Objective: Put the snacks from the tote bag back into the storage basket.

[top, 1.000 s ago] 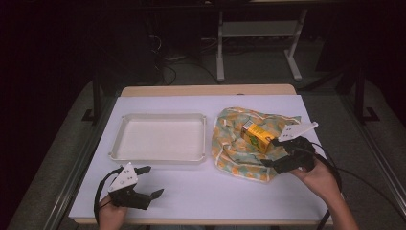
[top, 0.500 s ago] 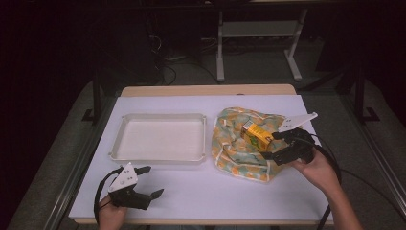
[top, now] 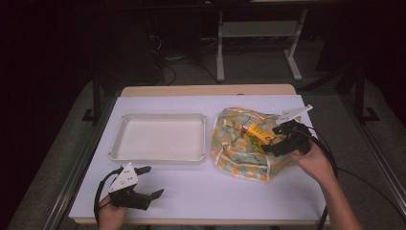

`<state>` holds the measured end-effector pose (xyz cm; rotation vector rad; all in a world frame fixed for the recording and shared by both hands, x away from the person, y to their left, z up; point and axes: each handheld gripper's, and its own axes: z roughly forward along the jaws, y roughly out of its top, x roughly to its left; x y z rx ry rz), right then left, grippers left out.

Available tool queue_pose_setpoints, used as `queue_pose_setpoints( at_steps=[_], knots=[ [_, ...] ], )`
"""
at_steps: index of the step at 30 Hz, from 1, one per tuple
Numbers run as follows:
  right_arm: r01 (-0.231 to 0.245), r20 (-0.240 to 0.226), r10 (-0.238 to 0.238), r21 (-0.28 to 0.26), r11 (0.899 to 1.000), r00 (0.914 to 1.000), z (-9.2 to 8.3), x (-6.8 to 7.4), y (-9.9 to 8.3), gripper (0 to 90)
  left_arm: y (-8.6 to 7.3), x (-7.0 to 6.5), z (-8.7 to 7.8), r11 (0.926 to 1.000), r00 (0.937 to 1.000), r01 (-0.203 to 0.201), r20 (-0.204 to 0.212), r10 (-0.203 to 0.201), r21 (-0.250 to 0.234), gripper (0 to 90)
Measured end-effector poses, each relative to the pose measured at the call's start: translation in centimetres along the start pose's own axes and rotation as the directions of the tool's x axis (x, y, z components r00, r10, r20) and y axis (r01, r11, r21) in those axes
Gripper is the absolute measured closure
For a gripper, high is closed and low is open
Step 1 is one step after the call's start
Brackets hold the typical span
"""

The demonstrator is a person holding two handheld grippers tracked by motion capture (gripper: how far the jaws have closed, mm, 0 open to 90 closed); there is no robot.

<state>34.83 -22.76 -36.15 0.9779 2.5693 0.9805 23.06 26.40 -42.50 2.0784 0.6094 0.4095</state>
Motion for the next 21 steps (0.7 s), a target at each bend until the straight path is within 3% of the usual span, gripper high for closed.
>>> queue_pose_setpoints(
  at_steps=[8,12,21],
  knots=[
    [-0.014,0.033,0.013,0.028,1.000,0.9994,1.1,-0.7,0.1,20.2,0.0,0.0,0.0,1.0000,1.0000,0.000,0.001,0.000,-0.002,13.3],
    [-0.047,0.046,0.044,0.062,0.997,0.9980,1.9,-1.2,-0.1,20.9,0.0,0.0,0.0,1.0000,1.0000,0.003,0.000,-0.003,-0.004,13.3],
    [-0.094,0.033,0.092,0.082,0.992,0.9952,3.0,-1.9,-0.6,23.3,0.0,0.0,0.0,1.0000,1.0000,0.007,0.001,-0.007,-0.003,13.3]
  ],
)
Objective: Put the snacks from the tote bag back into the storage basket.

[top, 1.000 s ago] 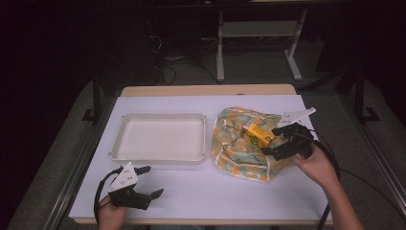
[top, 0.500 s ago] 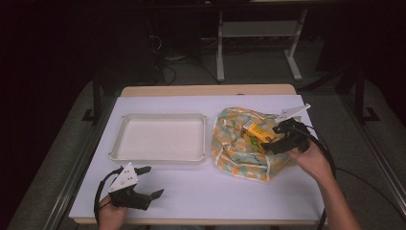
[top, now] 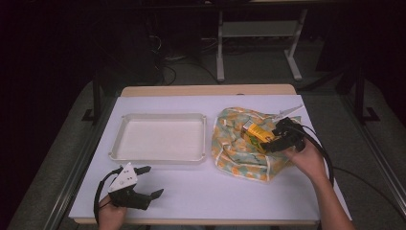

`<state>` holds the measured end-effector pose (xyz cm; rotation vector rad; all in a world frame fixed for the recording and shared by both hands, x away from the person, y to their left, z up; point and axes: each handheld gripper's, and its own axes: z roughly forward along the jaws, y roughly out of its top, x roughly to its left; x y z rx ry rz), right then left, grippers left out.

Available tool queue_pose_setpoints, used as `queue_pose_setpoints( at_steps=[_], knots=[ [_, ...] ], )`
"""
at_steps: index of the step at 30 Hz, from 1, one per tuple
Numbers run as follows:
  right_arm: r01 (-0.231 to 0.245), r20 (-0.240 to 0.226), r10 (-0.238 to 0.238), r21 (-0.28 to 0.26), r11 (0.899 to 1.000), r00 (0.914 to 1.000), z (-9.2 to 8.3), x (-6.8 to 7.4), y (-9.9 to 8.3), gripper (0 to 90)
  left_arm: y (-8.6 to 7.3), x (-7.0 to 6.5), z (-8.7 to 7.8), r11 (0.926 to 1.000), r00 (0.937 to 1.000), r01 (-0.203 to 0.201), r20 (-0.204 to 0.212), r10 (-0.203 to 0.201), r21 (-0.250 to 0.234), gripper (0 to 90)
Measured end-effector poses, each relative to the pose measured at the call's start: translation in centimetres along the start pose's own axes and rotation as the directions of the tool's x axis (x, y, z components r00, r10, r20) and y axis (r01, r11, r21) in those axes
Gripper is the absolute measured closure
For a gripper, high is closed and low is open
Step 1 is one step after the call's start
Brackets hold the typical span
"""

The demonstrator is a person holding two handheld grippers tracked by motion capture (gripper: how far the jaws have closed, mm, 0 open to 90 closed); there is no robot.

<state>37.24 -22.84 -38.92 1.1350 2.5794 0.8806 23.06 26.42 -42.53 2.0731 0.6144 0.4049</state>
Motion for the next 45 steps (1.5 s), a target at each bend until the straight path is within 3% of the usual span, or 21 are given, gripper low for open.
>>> queue_pose_setpoints(
  at_steps=[4,8,18,30,35,38,45],
  knots=[
    [0.018,0.033,-0.017,-0.018,1.000,0.9993,0.1,0.2,-0.4,24.0,0.0,0.0,0.0,1.0000,1.0000,-0.008,0.000,0.008,0.002,13.3],
    [-0.017,0.021,0.017,-0.014,1.000,0.9996,0.3,0.1,-0.6,23.8,0.0,0.0,0.1,1.0000,1.0000,-0.007,0.001,0.007,0.004,13.3],
    [-0.011,0.034,0.012,-0.004,1.000,0.9993,1.2,0.3,-0.7,28.2,0.0,0.0,0.0,1.0000,1.0000,-0.007,0.002,0.007,0.002,13.3],
    [0.005,0.062,-0.005,0.008,1.000,0.9980,1.9,0.6,-1.2,37.6,0.0,0.0,0.1,1.0000,1.0000,-0.004,0.001,0.004,0.002,13.3],
    [-0.011,0.058,0.010,0.012,1.000,0.9983,2.0,0.5,-1.3,40.8,0.0,0.0,0.1,1.0000,1.0000,-0.006,0.002,0.006,0.003,13.3],
    [0.007,0.089,-0.009,0.027,1.000,0.9960,2.3,0.7,-1.2,44.3,0.0,-0.1,0.1,0.9999,0.9999,-0.012,0.004,0.012,0.002,13.3],
    [0.013,0.105,-0.016,0.029,1.000,0.9943,2.5,0.6,-1.2,48.2,0.1,0.0,0.1,0.9999,0.9999,-0.012,0.003,0.012,0.003,13.3]
  ],
)
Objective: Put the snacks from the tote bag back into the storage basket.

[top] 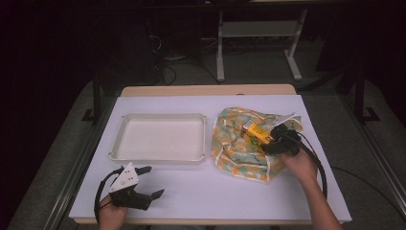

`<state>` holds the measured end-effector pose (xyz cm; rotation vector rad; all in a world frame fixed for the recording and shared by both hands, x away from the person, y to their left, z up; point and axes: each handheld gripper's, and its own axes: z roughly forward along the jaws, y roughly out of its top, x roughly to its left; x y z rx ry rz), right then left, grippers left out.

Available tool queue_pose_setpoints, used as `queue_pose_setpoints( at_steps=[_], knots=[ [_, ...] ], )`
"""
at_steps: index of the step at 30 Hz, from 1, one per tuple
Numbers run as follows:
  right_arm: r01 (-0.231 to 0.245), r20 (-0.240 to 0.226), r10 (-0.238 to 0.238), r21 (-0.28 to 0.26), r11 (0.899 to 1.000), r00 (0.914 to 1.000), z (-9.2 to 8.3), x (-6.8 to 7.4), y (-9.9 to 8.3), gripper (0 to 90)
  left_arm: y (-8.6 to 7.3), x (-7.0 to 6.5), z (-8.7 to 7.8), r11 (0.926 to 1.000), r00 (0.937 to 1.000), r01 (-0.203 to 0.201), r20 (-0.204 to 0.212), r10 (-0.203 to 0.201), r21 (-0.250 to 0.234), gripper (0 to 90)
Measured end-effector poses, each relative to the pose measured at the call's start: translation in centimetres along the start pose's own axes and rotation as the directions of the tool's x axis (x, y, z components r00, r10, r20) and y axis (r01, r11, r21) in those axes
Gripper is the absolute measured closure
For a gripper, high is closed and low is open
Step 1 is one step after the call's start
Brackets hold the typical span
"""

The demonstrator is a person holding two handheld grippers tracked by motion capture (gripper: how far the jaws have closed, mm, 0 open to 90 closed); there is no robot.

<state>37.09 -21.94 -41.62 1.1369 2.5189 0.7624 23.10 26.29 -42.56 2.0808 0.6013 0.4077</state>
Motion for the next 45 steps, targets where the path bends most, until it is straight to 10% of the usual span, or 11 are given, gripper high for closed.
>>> queue_pose_setpoints(
  at_steps=[30,45],
  knots=[
    [0.038,0.032,-0.039,0.025,0.999,0.9987,-0.8,0.4,1.2,50.3,0.0,0.2,-0.2,1.0000,0.9999,0.000,-0.011,0.000,-0.005,13.3],
    [0.082,0.048,-0.085,0.067,0.994,0.9952,-5.1,0.6,3.0,50.7,0.1,0.1,-0.1,1.0000,0.9999,-0.005,-0.014,0.005,-0.009,13.3]
  ],
)
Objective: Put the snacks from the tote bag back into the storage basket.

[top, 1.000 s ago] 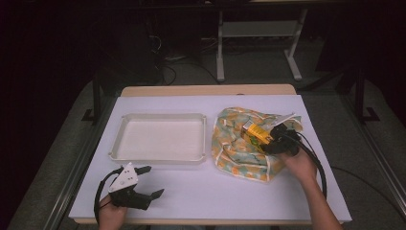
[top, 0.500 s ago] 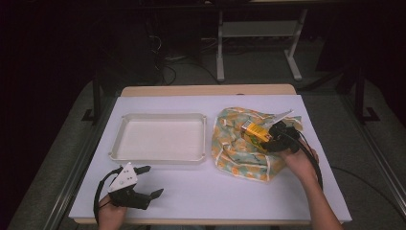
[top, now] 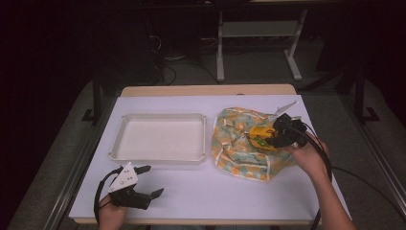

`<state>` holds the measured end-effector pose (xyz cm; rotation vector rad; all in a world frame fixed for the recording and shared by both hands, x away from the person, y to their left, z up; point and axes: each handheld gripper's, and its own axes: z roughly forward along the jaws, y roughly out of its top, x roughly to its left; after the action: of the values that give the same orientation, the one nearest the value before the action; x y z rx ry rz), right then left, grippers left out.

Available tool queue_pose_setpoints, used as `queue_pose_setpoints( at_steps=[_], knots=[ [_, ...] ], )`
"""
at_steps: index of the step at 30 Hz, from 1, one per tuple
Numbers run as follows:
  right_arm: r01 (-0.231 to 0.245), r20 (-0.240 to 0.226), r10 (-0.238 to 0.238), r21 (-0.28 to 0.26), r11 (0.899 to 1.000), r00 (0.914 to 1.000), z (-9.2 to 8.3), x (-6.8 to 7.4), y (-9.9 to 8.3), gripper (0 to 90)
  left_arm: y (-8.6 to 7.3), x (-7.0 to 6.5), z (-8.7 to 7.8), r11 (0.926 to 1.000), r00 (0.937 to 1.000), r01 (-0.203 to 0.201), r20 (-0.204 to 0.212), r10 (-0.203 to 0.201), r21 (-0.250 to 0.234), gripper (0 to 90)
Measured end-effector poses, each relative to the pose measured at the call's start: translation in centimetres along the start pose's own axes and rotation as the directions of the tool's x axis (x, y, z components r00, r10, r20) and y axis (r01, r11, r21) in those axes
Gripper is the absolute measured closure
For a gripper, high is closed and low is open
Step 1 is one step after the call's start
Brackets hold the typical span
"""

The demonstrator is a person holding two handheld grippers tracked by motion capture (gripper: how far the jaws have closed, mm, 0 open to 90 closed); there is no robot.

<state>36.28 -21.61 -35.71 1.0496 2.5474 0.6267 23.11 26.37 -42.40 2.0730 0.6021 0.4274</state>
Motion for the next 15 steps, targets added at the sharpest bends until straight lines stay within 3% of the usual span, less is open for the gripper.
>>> queue_pose_setpoints(
  at_steps=[6,15],
  knots=[
    [0.027,0.001,-0.027,0.046,0.999,0.9996,-1.0,-0.1,0.8,50.6,0.0,0.0,0.1,1.0000,1.0000,-0.001,-0.001,0.001,-0.002,13.3],
    [0.018,-0.004,-0.018,0.019,1.000,0.9998,-0.3,0.2,2.1,49.4,0.0,0.1,0.0,1.0000,1.0000,0.004,-0.002,-0.004,0.003,13.3]
  ],
)
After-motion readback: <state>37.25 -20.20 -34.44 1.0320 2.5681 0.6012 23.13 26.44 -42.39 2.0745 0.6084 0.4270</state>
